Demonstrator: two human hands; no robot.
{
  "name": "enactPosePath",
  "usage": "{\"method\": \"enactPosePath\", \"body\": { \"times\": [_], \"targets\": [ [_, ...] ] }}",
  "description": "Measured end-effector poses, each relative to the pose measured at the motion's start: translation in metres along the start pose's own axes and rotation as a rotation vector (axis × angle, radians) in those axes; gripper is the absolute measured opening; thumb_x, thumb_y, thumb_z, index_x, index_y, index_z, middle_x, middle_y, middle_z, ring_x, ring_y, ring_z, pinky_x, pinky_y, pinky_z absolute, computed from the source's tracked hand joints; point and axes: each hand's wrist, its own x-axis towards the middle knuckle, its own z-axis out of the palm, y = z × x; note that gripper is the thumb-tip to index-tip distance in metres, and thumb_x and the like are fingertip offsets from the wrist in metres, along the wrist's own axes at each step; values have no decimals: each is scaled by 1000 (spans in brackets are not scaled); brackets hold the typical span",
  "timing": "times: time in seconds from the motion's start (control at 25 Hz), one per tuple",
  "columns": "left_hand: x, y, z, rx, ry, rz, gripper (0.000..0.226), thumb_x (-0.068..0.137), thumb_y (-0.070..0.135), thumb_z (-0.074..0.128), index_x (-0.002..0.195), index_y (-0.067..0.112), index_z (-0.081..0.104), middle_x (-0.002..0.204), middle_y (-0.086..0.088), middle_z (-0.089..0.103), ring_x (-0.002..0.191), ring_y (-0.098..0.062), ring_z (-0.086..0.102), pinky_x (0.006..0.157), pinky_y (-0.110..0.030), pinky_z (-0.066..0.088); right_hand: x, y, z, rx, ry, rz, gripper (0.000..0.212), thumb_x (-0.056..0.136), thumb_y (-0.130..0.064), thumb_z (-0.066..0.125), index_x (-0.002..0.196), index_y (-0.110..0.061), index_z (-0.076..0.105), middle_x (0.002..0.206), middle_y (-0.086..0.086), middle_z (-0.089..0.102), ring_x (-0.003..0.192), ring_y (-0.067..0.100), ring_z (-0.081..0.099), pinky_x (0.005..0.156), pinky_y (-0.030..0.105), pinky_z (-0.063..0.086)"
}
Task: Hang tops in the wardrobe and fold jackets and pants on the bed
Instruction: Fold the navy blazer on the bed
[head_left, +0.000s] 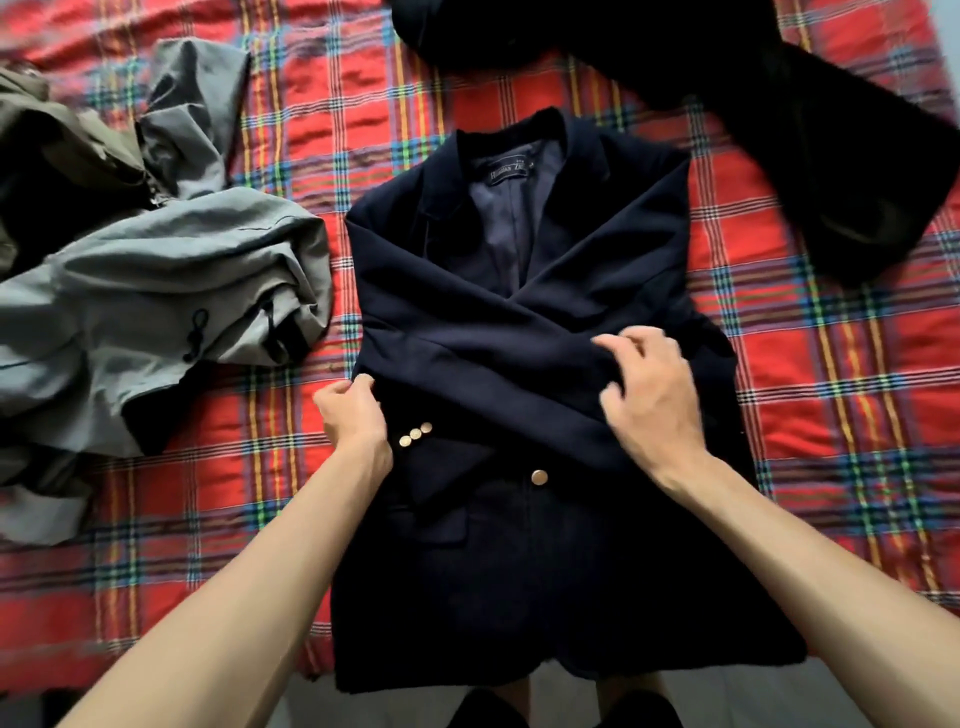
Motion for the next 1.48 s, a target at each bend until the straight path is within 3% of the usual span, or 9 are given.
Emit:
{"method": "enactPosePath", "body": {
  "times": [0.12,0.2,0.36,0.56,0.72,0.92,1.08,1.28,1.48],
  "targets": [
    [32,-7,-20,716,43,559,58,81,18,67,135,13,46,128,-14,52,115,-33,49,97,-42,38,26,-51,45,-11,-180,-355,55,79,-27,66,133,-18,57,137,8,50,124,27,45,105,41,37],
    [44,-7,-26,966,-170,874,72,80,19,69,144,22,37,133,-9,49,117,-31,50,94,-45,43,30,-69,72,-170,-392,-457,62,80,-33,69,138,-21,52,143,8,45,131,29,40,112,44,30],
    [74,-6,-30,897,-302,1271,51,76,8,69,120,31,57,119,1,50,87,-22,60,57,-37,54,70,-96,82,84,-391,-287,49,68,-26,68,117,-22,64,122,3,52,113,26,47,99,42,38],
    [97,-26,-19,818,-240,1537,22,75,4,64,94,13,70,112,-10,63,93,-28,55,76,-45,49,177,-185,116,119,-327,-277,53,84,-39,67,132,-22,51,128,13,52,114,35,52,96,44,44],
    [103,-35,-27,856,-275,1492,25,79,17,60,100,18,74,122,-2,65,108,-26,55,99,-39,39,226,-212,149,196,-341,63,26,90,-34,62,112,-22,56,112,6,66,107,31,61,84,35,43],
    [89,13,0,726,-122,1371,39,91,31,54,124,13,64,138,-11,55,127,-31,50,109,-39,33,138,-178,111,69,-5,-267,41,92,-29,50,129,-13,55,131,8,54,121,28,50,102,40,39],
    [103,44,74,1152,-267,1215,79,94,63,21,156,14,18,162,-20,11,150,-33,11,121,-45,14,27,-87,101,-336,-170,-229,62,97,-42,42,150,-11,35,158,15,28,147,29,23,120,47,17],
    [110,29,92,1281,-206,1148,78,98,61,25,157,14,6,163,-19,1,151,-31,0,122,-46,5,11,-62,95,-379,-212,-183,63,95,-43,39,151,-12,36,159,15,27,148,30,23,120,48,17],
    [64,-5,80,1280,-323,1459,75,98,60,25,156,15,15,161,-25,9,150,-37,8,122,-48,10,-35,14,71,-439,-194,10,65,95,-46,32,153,-18,31,161,15,21,149,31,19,121,48,15]
  ]
}}
